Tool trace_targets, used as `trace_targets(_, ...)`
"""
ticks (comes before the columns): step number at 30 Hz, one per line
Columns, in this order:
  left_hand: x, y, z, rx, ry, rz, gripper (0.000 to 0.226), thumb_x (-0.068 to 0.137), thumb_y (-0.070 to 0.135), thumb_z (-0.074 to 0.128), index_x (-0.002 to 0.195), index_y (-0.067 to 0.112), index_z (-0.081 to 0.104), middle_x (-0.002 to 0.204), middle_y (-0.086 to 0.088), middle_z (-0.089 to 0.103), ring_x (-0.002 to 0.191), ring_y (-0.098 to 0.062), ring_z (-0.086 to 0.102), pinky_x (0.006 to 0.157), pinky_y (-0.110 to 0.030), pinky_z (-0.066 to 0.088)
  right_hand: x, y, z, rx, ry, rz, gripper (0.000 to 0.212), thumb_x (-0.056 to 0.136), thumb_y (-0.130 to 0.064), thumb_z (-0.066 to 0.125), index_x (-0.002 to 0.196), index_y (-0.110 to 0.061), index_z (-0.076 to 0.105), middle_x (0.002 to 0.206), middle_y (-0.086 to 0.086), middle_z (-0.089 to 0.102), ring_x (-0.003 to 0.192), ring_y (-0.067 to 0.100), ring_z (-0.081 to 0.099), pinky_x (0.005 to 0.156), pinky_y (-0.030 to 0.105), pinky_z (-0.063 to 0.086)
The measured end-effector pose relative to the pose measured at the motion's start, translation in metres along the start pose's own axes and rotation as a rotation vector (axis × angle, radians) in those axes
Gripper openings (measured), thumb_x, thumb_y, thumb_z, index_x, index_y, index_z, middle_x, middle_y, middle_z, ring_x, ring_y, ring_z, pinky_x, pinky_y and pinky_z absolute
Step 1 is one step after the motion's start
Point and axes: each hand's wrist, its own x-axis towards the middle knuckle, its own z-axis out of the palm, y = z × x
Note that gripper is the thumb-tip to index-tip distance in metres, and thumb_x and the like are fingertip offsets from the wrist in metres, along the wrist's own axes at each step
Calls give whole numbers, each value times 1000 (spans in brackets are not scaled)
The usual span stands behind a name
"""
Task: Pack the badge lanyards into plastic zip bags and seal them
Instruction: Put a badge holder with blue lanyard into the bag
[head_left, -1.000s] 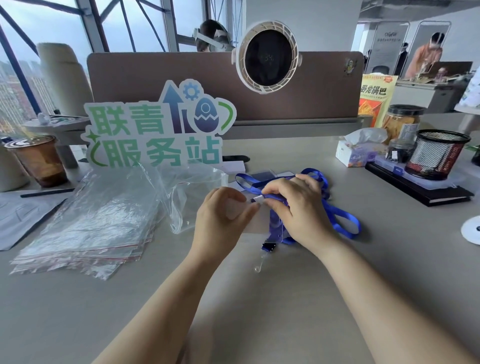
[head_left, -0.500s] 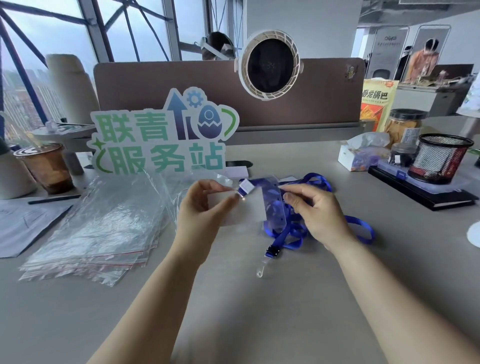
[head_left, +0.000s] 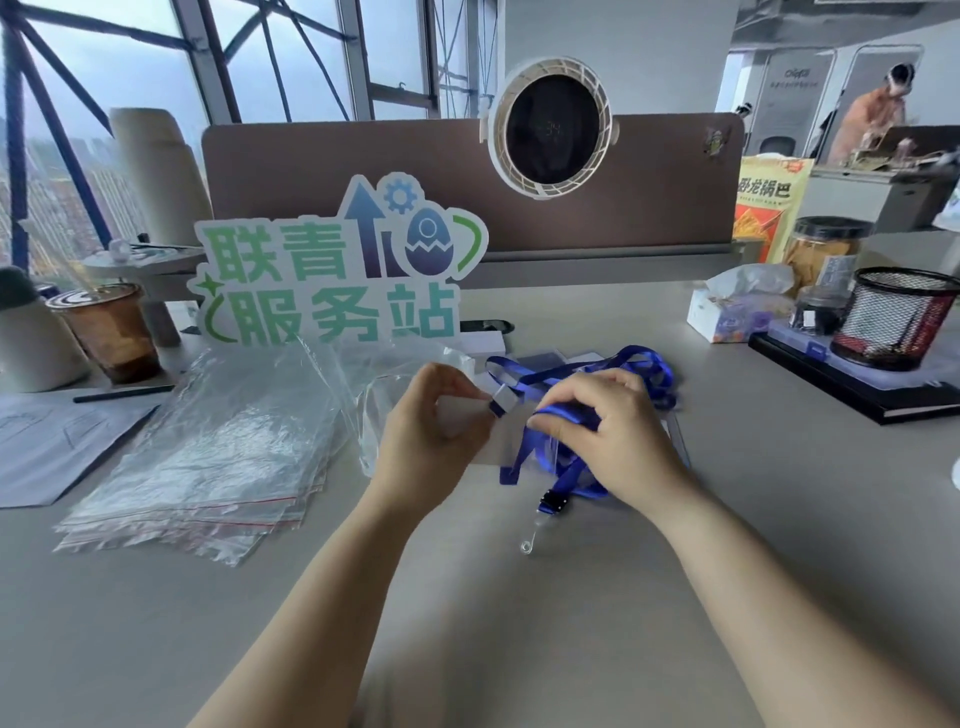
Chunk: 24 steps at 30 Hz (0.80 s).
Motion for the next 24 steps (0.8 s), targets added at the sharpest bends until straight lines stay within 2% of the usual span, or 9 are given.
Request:
trace_targets(2, 0, 2, -3, -37, -103, -22, 27, 75, 7, 72, 80, 28, 55, 89, 8, 67, 78, -10, 59, 65, -28, 51, 4, -1, -8, 130, -1, 87, 11, 76, -27, 75, 79, -18, 68, 76, -15, 65, 81, 4, 56, 81, 27, 43)
trace_targets(4, 1, 4, -7, -117, -198, -40, 27, 75, 1, 72, 81, 22, 56, 90, 4, 69, 79, -17, 62, 67, -32, 52, 7, -1, -15, 261, 17, 170, 7, 77, -16, 74, 80, -14, 68, 77, -1, 68, 71, 16, 59, 70, 24, 47)
trace_targets(6, 1, 7, -11, -244, -272, -60, 26, 76, -3, 71, 83, 16, 55, 88, 1, 69, 76, -16, 62, 66, -31, 52, 8, 0, -19, 352, 36, 242, 6, 78, -10, 73, 80, -13, 67, 79, 6, 68, 70, 13, 59, 66, 18, 47)
trace_targets(9, 0, 8, -14, -454, -290, -104, 29, 75, -4, 72, 80, 18, 54, 87, -1, 66, 69, -14, 60, 58, -25, 49, 6, 6, -18, 404, 44, 291, 9, 83, -10, 68, 82, -20, 68, 82, 6, 69, 72, 7, 61, 69, 15, 48)
trace_targets(13, 4, 0, -10, -663, -162, -155, 28, 66, 8, 74, 79, 22, 53, 90, 1, 65, 71, -15, 58, 58, -23, 48, 1, 8, -12, 371, -36, 299, 22, 90, -19, 58, 82, -39, 65, 72, 4, 65, 66, 5, 55, 69, 13, 45)
trace_targets(16, 6, -6, -5, -628, 7, -171, 27, 65, 12, 74, 79, 24, 54, 92, 2, 61, 77, -17, 56, 66, -27, 49, -5, 8, -1, 227, -238, 293, 44, 96, -21, 51, 63, -50, 59, 60, -6, 60, 62, 10, 50, 67, 24, 42)
trace_targets(19, 5, -7, -1, -509, 175, -156, 29, 70, 10, 73, 81, 28, 53, 90, 3, 60, 79, -16, 55, 69, -31, 48, -11, 11, 8, -15, -367, 216, 38, 96, -23, 50, 61, -40, 52, 59, -16, 57, 64, 12, 47, 70, 26, 35)
trace_targets(21, 7, -8, -2, -420, 283, -133, 31, 76, 5, 72, 83, 28, 52, 91, 2, 60, 78, -15, 56, 71, -30, 48, -14, 7, 10, -146, -461, 143, 25, 96, -26, 50, 72, -33, 57, 68, -17, 60, 75, 14, 45, 79, 23, 28)
trace_targets(24, 8, -13, -3, -247, 303, -67, 30, 78, 5, 70, 84, 27, 51, 88, 8, 60, 74, -8, 56, 68, -24, 46, -15, 3, 11, -212, -382, -8, 18, 91, -36, 55, 88, -24, 68, 77, -12, 64, 81, 15, 47, 86, 12, 22)
